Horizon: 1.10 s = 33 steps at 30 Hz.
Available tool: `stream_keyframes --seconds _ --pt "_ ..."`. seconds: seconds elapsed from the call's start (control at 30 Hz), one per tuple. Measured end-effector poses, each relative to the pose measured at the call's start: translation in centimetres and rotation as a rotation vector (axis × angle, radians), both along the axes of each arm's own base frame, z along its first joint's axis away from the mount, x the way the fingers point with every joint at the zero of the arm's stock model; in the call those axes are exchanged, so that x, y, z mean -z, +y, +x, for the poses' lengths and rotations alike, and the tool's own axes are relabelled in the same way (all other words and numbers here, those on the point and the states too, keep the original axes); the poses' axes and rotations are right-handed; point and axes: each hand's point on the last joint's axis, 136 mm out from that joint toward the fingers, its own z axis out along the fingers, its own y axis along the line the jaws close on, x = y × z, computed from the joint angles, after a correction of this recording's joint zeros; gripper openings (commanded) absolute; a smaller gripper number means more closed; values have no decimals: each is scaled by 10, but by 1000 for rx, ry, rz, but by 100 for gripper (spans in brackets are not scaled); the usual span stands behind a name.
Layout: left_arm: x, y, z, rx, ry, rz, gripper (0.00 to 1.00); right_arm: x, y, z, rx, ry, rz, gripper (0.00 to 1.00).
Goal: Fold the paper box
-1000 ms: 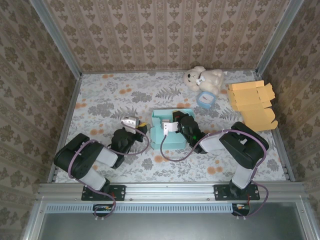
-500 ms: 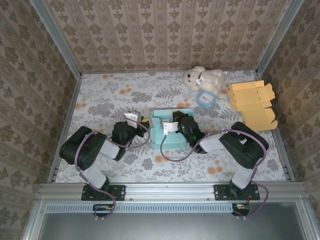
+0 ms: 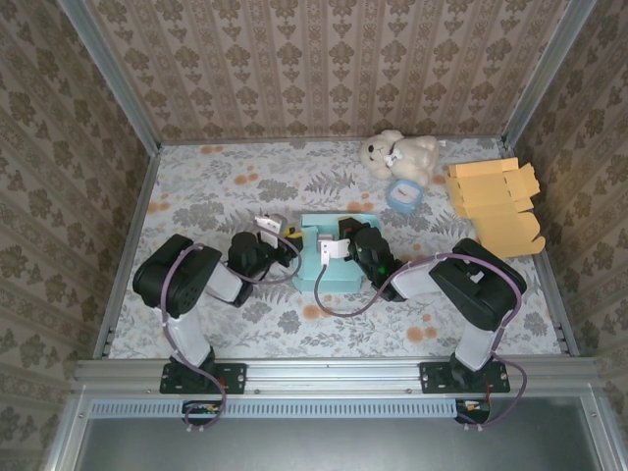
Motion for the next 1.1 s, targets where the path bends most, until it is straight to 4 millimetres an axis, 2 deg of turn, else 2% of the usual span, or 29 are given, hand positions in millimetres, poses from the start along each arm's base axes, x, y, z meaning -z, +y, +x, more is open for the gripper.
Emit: stream_keyframes --seconds 0.23,0.83,1.1 --pt "3 -19 -2 15 0 10 36 0 0 0 4 2 11 0" --pt "13 -29 29 -181 -29 50 37 1 -4 2 23 0 13 0" --pt "16 -19 37 -348 -34 74 23 1 -3 3 22 -2 15 0"
